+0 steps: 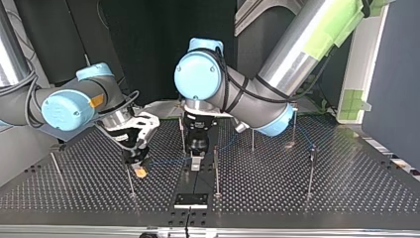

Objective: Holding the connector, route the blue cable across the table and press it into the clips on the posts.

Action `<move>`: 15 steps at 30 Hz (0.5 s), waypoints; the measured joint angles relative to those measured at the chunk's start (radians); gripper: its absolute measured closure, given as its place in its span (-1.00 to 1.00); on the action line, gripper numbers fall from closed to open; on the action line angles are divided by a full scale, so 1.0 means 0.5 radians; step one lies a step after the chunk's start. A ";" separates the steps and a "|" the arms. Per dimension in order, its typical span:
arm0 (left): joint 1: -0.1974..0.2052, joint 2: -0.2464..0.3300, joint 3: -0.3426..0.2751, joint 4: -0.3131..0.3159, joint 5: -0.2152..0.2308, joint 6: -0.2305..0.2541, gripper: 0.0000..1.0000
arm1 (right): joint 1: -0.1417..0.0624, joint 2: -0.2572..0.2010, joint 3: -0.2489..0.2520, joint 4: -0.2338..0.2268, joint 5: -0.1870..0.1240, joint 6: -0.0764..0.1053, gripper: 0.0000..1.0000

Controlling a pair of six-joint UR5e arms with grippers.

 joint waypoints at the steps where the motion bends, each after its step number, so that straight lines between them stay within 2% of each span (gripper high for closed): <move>1: -0.005 0.001 0.000 -0.009 -0.005 0.001 -1.00 | 0.000 0.000 0.000 0.000 0.000 0.000 1.00; 9: -0.073 0.003 -0.003 -0.123 -0.030 0.016 -1.00 | -0.002 0.000 0.000 0.000 0.000 0.001 1.00; 15: -0.115 0.001 -0.020 -0.115 -0.072 0.023 -1.00 | -0.001 0.000 0.000 0.000 0.000 0.003 1.00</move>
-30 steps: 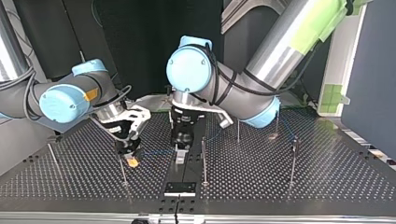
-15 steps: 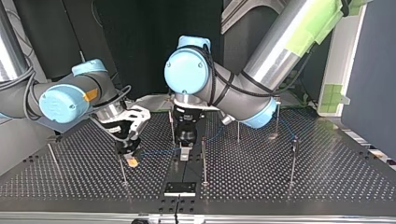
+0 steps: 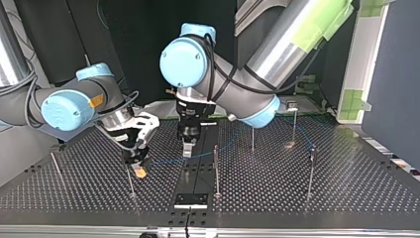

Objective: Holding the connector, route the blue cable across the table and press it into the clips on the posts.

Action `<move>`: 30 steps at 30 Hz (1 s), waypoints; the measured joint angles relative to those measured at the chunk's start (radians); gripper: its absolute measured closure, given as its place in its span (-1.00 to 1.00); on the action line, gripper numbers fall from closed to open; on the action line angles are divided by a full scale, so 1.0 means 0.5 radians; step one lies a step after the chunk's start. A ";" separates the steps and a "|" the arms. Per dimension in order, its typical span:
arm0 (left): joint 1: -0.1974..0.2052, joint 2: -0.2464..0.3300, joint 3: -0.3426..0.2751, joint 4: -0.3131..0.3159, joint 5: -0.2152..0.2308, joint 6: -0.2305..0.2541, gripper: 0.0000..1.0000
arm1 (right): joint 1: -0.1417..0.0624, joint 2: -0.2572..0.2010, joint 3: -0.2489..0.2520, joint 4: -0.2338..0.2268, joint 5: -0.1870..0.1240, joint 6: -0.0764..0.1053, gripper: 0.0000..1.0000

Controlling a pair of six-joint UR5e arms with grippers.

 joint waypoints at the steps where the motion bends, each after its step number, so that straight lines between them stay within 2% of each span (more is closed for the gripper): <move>1: -0.003 -0.002 -0.005 0.009 0.000 0.000 -1.00 | 0.000 0.000 0.000 0.000 0.000 0.000 1.00; 13: 0.032 -0.112 0.019 0.182 0.041 -0.012 -1.00 | 0.000 0.000 0.000 -0.003 0.000 0.000 1.00; 21: 0.058 -0.216 0.120 0.161 0.017 -0.012 -1.00 | 0.000 0.000 0.000 -0.003 0.000 0.000 1.00; 30: 0.086 -0.232 0.188 0.139 -0.008 -0.008 -1.00 | -0.001 0.000 0.000 -0.003 0.000 0.000 1.00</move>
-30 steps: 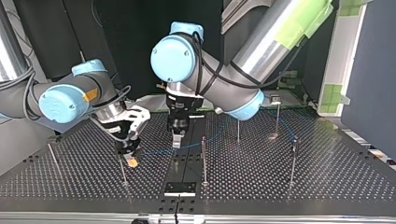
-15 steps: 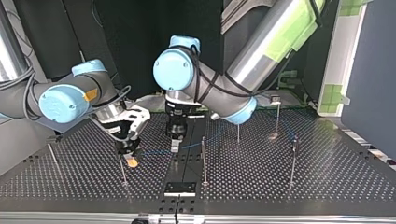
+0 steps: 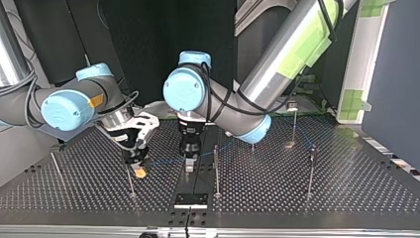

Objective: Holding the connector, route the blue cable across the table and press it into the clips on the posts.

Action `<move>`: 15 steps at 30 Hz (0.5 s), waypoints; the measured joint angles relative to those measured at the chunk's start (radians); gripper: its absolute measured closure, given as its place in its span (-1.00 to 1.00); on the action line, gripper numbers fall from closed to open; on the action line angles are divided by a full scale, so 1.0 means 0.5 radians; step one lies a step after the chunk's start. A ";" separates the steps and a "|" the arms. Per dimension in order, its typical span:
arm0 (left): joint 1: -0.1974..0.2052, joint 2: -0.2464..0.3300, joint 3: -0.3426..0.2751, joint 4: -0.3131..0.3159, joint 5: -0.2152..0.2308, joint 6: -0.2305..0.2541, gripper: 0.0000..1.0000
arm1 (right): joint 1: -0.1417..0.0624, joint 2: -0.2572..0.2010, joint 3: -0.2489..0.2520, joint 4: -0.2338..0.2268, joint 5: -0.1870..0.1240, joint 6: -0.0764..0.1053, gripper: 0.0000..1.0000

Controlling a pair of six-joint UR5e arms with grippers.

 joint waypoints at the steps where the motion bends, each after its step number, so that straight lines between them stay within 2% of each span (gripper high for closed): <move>1: 0.000 0.000 0.000 -0.006 -0.009 0.001 -1.00 | 0.000 0.000 0.000 0.000 0.000 0.000 1.00; 8: -0.008 -0.002 0.001 -0.016 -0.073 0.019 -1.00 | 0.000 0.000 0.000 0.000 -0.002 0.000 1.00; 9: -0.009 -0.002 0.001 -0.009 -0.073 0.020 -0.86 | 0.000 0.000 0.000 0.000 -0.002 0.000 1.00; 10: -0.011 -0.002 0.001 -0.002 -0.072 0.019 -0.86 | 0.000 0.000 0.000 0.000 -0.002 0.000 1.00; 11: -0.012 -0.002 0.002 0.006 -0.069 0.018 -0.48 | 0.001 0.000 0.000 0.000 -0.003 0.000 1.00; 12: -0.014 -0.002 0.002 0.018 -0.060 0.015 -0.35 | 0.000 0.000 0.000 0.000 -0.003 0.000 1.00; 13: -0.015 -0.001 0.002 0.026 -0.052 0.012 -0.35 | 0.001 0.000 0.000 0.000 -0.003 0.000 1.00; 14: -0.016 -0.001 0.002 0.033 -0.046 0.010 -0.14 | 0.001 0.000 0.000 0.000 -0.003 0.000 1.00; 15: -0.017 -0.002 0.002 0.040 -0.039 0.007 0.35 | 0.001 0.000 0.000 0.000 -0.003 0.000 1.00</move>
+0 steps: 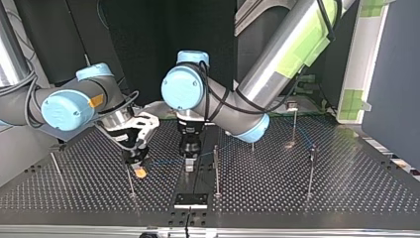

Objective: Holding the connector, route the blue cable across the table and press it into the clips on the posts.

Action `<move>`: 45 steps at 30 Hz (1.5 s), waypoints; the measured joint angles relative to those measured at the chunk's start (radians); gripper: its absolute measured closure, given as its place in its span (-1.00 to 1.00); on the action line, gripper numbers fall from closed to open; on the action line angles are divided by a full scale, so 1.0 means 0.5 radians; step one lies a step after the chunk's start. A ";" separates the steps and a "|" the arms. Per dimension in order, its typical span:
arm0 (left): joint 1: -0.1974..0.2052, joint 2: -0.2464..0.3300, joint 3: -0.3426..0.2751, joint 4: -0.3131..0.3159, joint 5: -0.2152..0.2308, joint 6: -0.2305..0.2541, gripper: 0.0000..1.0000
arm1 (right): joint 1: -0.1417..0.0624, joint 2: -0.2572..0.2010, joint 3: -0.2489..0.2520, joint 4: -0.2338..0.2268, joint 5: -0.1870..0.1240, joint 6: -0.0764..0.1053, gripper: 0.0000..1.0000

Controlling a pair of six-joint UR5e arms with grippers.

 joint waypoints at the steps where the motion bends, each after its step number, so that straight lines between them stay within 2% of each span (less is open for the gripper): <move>1: -0.001 0.000 0.000 0.004 0.002 -0.001 0.35 | 0.000 0.000 0.000 0.000 0.000 0.000 1.00; 2: -0.001 0.000 0.000 0.006 0.003 -0.002 0.65 | 0.000 0.000 0.000 0.000 0.000 0.000 1.00; 3: -0.002 0.000 0.000 0.007 0.003 -0.003 0.83 | 0.000 0.000 0.000 0.000 0.000 0.000 1.00; 4: -0.002 0.000 0.000 0.006 0.001 -0.004 0.83 | 0.000 0.000 0.000 0.000 0.000 0.000 1.00; 5: -0.002 0.000 -0.001 0.006 -0.002 -0.005 1.00 | 0.000 0.000 0.000 0.000 0.000 0.000 1.00; 14: -0.001 0.000 -0.041 -0.028 -0.109 -0.006 1.00 | 0.003 0.000 0.000 0.002 0.000 0.000 1.00; 23: -0.057 0.005 -0.180 -0.106 -0.235 -0.017 1.00 | 0.024 0.000 0.073 0.001 0.000 0.000 1.00; 30: -0.118 0.022 -0.318 -0.022 -0.338 -0.027 1.00 | 0.032 0.000 0.168 -0.004 0.003 -0.007 1.00; 38: -0.170 0.023 -0.451 0.109 -0.337 -0.030 1.00 | 0.024 0.000 0.295 -0.013 0.008 -0.020 1.00; 45: -0.176 0.022 -0.582 0.240 -0.239 -0.028 1.00 | 0.018 0.000 0.407 -0.035 0.037 -0.051 1.00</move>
